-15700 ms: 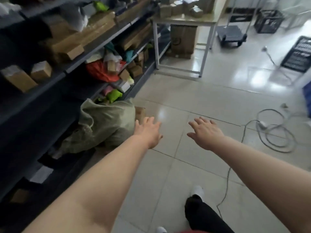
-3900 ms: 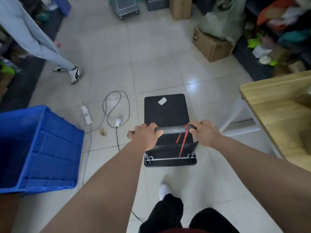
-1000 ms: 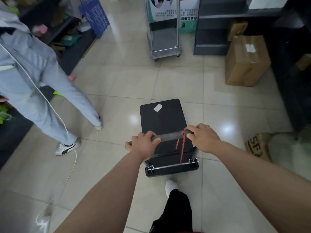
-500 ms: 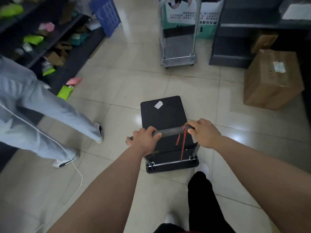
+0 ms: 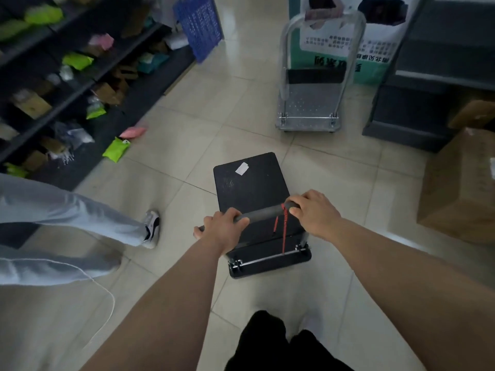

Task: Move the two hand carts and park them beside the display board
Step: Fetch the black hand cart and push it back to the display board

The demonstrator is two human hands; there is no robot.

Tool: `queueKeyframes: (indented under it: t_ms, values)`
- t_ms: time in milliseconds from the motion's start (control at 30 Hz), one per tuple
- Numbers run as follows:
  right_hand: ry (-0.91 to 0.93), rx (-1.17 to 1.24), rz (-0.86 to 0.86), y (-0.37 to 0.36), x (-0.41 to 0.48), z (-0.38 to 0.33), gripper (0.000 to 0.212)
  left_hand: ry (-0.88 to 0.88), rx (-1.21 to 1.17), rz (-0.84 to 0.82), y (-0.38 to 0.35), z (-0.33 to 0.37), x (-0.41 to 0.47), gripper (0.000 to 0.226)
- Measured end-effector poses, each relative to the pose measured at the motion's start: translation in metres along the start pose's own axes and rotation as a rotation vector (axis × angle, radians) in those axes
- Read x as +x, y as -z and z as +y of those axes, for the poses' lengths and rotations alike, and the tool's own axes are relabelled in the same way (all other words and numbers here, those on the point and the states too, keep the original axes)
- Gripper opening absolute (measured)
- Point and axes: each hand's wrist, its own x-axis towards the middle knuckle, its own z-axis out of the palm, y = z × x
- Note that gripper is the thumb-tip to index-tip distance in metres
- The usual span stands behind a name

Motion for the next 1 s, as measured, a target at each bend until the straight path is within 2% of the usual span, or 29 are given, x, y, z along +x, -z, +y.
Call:
queueKeyframes:
  t_ms: [233,400,667,800,1000]
  values:
    - [0.015,0.040,0.029,0.034,0.097,-0.001,0.031,0.037,0.020,-0.001,0.042,0.021,0.087,0.034]
    - [0.002,0.050,-0.045,0.072,0.183,-0.006,0.031,0.024,0.016,0.038,0.078,0.035,0.164,0.034]
    - [0.023,0.055,-0.026,0.116,0.318,-0.025,0.030,0.025,0.026,-0.009,0.152,0.051,0.286,0.035]
    - [0.014,0.012,0.004,0.131,0.376,-0.037,0.031,0.020,0.068,0.015,0.185,0.053,0.337,0.036]
    - [0.097,-0.082,0.002,0.169,0.472,-0.042,0.036,0.041,0.032,0.002,0.234,0.070,0.422,0.036]
